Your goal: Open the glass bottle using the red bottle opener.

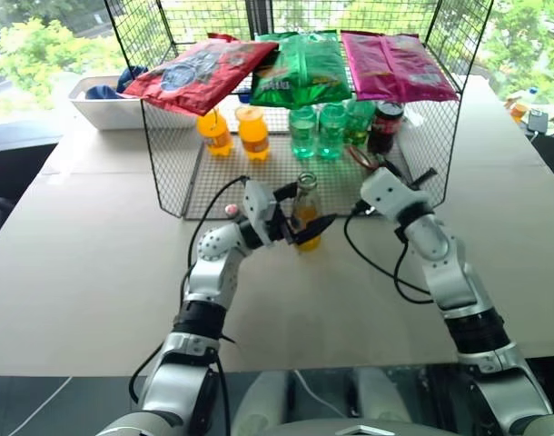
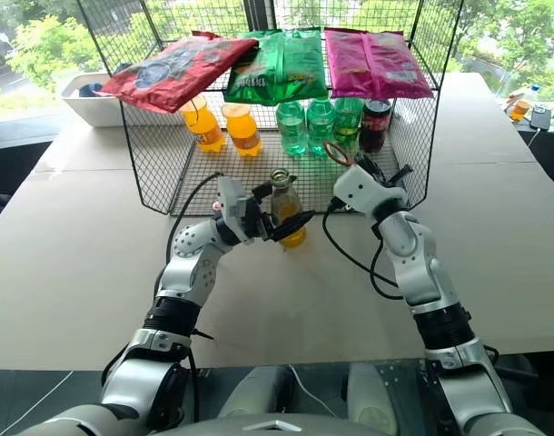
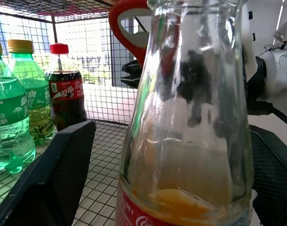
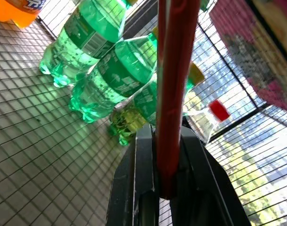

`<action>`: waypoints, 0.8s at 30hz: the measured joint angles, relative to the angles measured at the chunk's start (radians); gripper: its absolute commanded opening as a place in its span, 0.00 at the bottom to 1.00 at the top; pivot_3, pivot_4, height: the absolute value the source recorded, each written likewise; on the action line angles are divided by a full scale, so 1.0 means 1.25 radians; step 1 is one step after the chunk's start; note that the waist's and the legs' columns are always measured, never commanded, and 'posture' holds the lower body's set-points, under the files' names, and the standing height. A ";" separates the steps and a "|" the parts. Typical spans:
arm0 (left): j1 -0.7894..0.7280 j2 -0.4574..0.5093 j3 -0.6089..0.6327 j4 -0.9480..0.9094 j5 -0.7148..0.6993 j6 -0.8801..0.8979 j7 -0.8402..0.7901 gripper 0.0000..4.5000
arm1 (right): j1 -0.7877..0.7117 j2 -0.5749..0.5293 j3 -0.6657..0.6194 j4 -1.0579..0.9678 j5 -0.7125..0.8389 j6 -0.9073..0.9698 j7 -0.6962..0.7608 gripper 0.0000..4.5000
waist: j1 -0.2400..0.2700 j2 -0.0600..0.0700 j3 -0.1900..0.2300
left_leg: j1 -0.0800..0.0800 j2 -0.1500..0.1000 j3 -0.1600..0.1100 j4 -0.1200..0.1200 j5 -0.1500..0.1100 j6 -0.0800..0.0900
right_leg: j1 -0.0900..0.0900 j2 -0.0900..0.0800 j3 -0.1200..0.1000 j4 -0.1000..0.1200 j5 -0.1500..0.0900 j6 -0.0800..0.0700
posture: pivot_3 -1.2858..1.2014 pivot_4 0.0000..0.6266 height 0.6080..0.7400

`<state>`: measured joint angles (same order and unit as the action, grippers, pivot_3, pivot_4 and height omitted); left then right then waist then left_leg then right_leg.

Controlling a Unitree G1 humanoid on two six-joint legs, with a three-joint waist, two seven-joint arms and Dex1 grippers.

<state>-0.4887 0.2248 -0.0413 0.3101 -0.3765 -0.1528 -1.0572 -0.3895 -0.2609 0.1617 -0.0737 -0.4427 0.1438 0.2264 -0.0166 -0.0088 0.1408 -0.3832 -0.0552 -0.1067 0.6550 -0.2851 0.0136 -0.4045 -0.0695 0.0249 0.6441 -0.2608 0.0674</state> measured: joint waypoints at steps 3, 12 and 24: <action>0.017 0.034 -0.002 -0.040 0.000 0.013 -0.025 1.00 | 0.051 0.038 -0.015 -0.037 0.069 0.099 0.048 0.35 | -0.002 0.000 0.000 | 0.000 0.000 0.001 0.000 0.000 0.000 | 0.000 0.000 0.001 0.000 0.000 0.000 | 0.52 0.24 1.00; 0.064 0.098 0.001 -0.096 -0.014 0.045 -0.058 1.00 | 0.101 0.092 -0.055 -0.172 0.226 0.349 0.110 0.98 | 0.000 0.000 0.000 | 0.001 0.000 0.001 0.000 0.000 0.000 | 0.000 0.000 0.001 0.002 0.000 0.000 | 0.52 0.24 1.00; 0.175 0.193 0.045 -0.169 -0.040 0.100 -0.053 1.00 | 0.257 -0.004 -0.102 -0.261 0.312 0.345 0.151 0.98 | 0.001 0.000 0.000 | 0.001 0.000 0.001 0.000 0.000 0.000 | 0.000 0.000 0.001 0.002 0.000 0.000 | 0.52 0.24 1.00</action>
<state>-0.2699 0.4657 0.0150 0.0989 -0.4266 -0.0274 -1.1236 -0.0677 -0.2665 0.0347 -0.4002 -0.0524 0.5753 0.4153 -0.0156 -0.0083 0.1409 -0.3824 -0.0550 -0.1058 0.6554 -0.2852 0.0138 -0.4048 -0.0701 0.0261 0.6460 -0.2608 0.0674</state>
